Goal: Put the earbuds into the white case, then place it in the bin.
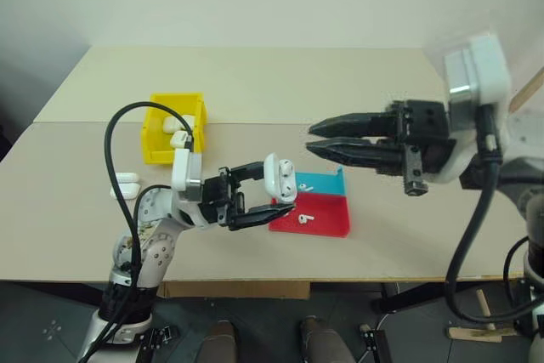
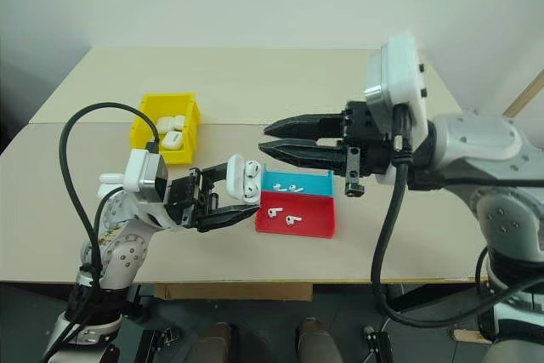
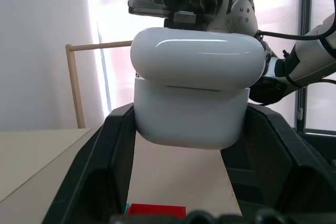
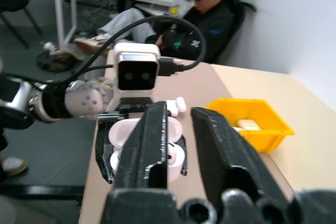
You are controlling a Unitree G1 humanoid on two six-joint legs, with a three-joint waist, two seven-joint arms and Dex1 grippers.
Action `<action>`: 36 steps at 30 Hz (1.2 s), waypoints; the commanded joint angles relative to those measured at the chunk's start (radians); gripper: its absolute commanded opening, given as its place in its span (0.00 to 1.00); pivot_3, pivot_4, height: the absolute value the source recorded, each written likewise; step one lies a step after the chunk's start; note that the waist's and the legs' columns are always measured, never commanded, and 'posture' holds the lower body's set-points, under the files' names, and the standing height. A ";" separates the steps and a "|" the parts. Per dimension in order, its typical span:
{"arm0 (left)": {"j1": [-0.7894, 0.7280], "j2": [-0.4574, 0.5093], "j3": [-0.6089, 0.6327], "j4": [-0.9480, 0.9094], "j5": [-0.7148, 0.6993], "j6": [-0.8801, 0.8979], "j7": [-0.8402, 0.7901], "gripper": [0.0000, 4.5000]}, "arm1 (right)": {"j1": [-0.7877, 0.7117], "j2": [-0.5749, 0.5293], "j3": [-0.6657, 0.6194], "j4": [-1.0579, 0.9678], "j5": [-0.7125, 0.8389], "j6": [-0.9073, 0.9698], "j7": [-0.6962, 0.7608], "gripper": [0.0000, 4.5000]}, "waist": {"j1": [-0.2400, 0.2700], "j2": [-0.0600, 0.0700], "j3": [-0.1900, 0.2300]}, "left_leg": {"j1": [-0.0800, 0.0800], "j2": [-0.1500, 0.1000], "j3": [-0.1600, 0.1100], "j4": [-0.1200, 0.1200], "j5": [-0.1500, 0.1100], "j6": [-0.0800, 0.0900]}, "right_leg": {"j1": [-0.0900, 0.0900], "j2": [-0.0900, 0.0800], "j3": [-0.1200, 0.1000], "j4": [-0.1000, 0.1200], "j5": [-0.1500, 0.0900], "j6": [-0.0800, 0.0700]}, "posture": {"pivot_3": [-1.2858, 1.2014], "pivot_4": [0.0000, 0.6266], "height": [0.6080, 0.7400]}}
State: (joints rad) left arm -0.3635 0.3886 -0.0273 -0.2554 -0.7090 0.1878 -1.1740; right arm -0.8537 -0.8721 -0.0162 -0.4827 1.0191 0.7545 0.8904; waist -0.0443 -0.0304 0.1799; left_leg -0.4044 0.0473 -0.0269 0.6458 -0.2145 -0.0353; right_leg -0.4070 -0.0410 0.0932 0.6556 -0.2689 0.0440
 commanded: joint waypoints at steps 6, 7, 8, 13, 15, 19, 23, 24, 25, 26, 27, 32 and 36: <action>-0.018 -0.001 -0.008 -0.002 -0.007 0.001 -0.018 0.62 | -0.322 0.081 0.225 0.186 -0.179 0.106 0.144 0.00 | 0.001 0.001 0.000 | 0.000 0.000 0.000 0.000 0.000 0.000 | -0.001 0.000 0.000 0.001 0.000 0.000 | 0.52 0.24 1.00; -0.016 -0.001 -0.007 -0.003 -0.003 -0.001 -0.014 0.62 | -0.343 0.094 0.238 0.199 -0.191 0.114 0.157 0.00 | 0.001 0.001 0.000 | 0.000 0.000 0.000 0.000 0.000 0.000 | -0.001 0.000 0.000 0.001 0.000 0.000 | 0.52 0.24 1.00; -0.015 -0.001 -0.007 -0.002 0.001 -0.003 -0.012 0.62 | -0.361 0.107 0.249 0.205 -0.202 0.121 0.168 0.00 | 0.001 0.001 0.000 | -0.001 0.000 0.000 0.000 0.000 0.000 | -0.001 0.000 0.000 0.001 0.000 0.000 | 0.52 0.24 1.00; -0.011 -0.006 -0.007 -0.005 0.009 -0.012 -0.003 0.62 | -0.388 0.150 0.292 0.204 -0.255 0.140 0.208 0.00 | 0.003 0.001 0.000 | -0.002 0.000 -0.001 0.000 0.000 0.000 | -0.002 0.000 -0.001 0.001 0.000 0.000 | 0.52 0.24 1.00; -0.009 -0.007 -0.008 -0.007 0.010 -0.014 -0.002 0.62 | -0.385 0.158 0.297 0.201 -0.269 0.140 0.223 0.00 | 0.003 0.001 0.000 | -0.002 0.000 -0.001 0.000 0.000 0.000 | -0.002 0.000 -0.001 0.001 0.000 0.000 | 0.52 0.24 1.00; -0.007 -0.010 -0.010 -0.008 0.012 -0.018 0.000 0.62 | -0.377 0.155 0.298 0.194 -0.287 0.138 0.253 0.00 | 0.002 0.001 0.000 | -0.001 0.000 -0.001 0.000 0.000 0.000 | -0.002 0.000 -0.001 0.002 0.000 0.000 | 0.52 0.24 1.00; -0.004 -0.012 -0.006 -0.012 0.005 -0.021 -0.001 0.62 | -0.360 0.128 0.301 0.187 -0.323 0.127 0.290 0.00 | 0.002 0.001 0.000 | -0.002 0.000 -0.001 0.000 0.000 0.000 | -0.002 0.000 -0.001 0.001 0.000 0.000 | 0.52 0.24 1.00; -0.003 -0.013 -0.006 -0.013 0.004 -0.022 -0.002 0.62 | -0.358 0.120 0.302 0.186 -0.328 0.131 0.301 0.00 | 0.002 0.001 0.000 | -0.002 0.000 -0.001 0.000 0.000 0.000 | -0.002 0.000 -0.001 0.001 0.000 0.000 | 0.52 0.24 1.00; -0.003 -0.013 -0.006 -0.013 0.002 -0.020 -0.002 0.62 | -0.355 0.112 0.302 0.187 -0.333 0.134 0.312 0.00 | 0.002 0.001 0.000 | -0.002 0.000 -0.001 0.000 0.000 0.000 | -0.002 0.000 -0.001 0.001 0.000 0.000 | 0.52 0.24 1.00; -0.002 -0.014 -0.006 -0.014 0.002 -0.020 -0.002 0.62 | -0.353 0.105 0.301 0.188 -0.337 0.140 0.319 0.00 | 0.002 0.001 0.000 | -0.002 0.000 -0.001 0.000 0.000 0.000 | -0.002 0.000 -0.001 0.001 0.000 0.000 | 0.52 0.24 1.00; -0.002 -0.015 -0.006 -0.015 0.002 -0.020 -0.002 0.62 | -0.352 0.101 0.300 0.190 -0.341 0.143 0.324 0.00 | 0.002 0.001 0.000 | -0.002 0.000 -0.001 0.000 0.000 0.000 | -0.002 0.000 -0.001 0.001 0.000 0.000 | 0.52 0.24 1.00; -0.005 -0.016 -0.004 -0.013 -0.001 -0.020 -0.005 0.62 | -0.333 0.064 0.281 0.187 -0.349 0.137 0.359 0.00 | 0.002 0.001 0.000 | -0.001 0.000 0.000 0.000 0.000 0.000 | -0.002 0.000 -0.001 0.002 0.000 0.000 | 0.52 0.24 1.00; -0.004 -0.014 -0.001 -0.007 0.000 -0.025 -0.012 0.62 | -0.342 0.062 0.215 0.206 -0.296 0.178 0.354 0.00 | 0.002 0.001 0.000 | -0.002 0.000 0.000 0.000 0.000 0.000 | -0.002 0.000 -0.001 0.001 0.000 0.000 | 0.52 0.24 1.00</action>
State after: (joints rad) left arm -0.3551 0.3792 -0.0416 -0.2352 -0.6945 0.1801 -1.1821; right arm -1.1765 -0.8049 0.2556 -0.2701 0.6928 0.9128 1.2419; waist -0.0419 -0.0297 0.1803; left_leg -0.4060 0.0472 -0.0273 0.6462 -0.2145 -0.0353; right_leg -0.4092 -0.0414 0.0924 0.6571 -0.2686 0.0437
